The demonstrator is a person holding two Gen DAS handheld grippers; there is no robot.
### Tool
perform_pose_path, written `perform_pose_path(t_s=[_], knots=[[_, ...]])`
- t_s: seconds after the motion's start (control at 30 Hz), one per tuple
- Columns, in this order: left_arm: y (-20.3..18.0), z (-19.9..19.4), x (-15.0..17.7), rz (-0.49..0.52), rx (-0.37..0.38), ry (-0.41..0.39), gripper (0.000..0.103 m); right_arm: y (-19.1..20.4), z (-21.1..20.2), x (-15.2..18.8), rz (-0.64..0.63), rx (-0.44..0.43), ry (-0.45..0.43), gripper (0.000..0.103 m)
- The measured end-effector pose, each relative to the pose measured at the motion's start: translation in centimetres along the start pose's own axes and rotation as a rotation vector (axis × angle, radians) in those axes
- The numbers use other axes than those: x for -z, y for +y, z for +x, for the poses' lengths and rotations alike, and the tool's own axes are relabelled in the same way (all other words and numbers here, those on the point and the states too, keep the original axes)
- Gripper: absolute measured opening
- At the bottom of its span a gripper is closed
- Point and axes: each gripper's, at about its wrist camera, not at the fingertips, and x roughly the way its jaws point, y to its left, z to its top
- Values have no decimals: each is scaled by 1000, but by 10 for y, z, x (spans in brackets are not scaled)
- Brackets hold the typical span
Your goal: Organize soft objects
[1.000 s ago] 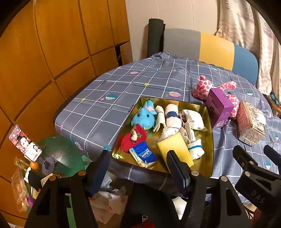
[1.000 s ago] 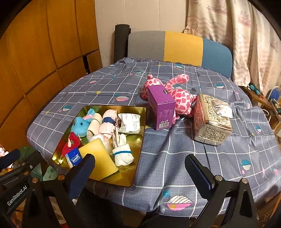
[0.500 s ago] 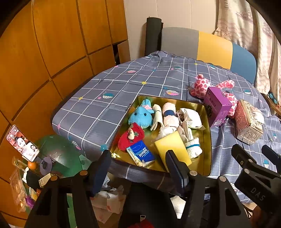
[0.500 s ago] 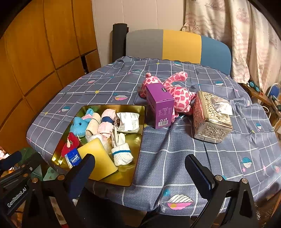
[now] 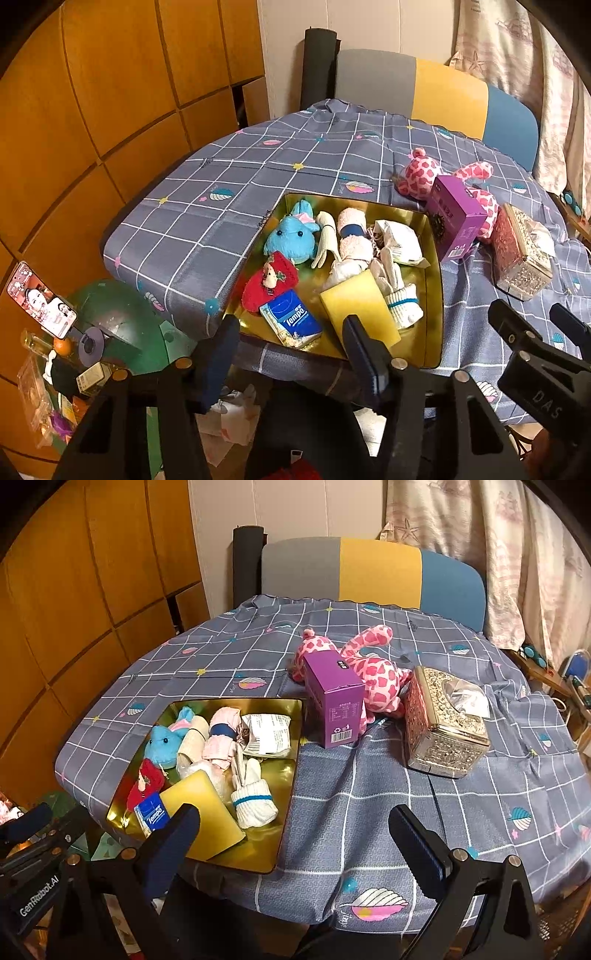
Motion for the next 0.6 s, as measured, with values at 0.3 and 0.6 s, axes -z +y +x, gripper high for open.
perform_pose_path(t_s=[0.3,0.6], knots=[[-3,4,1,7,-1,13,59,-2,5,0,8,-6,12,103],[-6,6,1,12,2,16,59,-5,6,0,15,-2,11,103]])
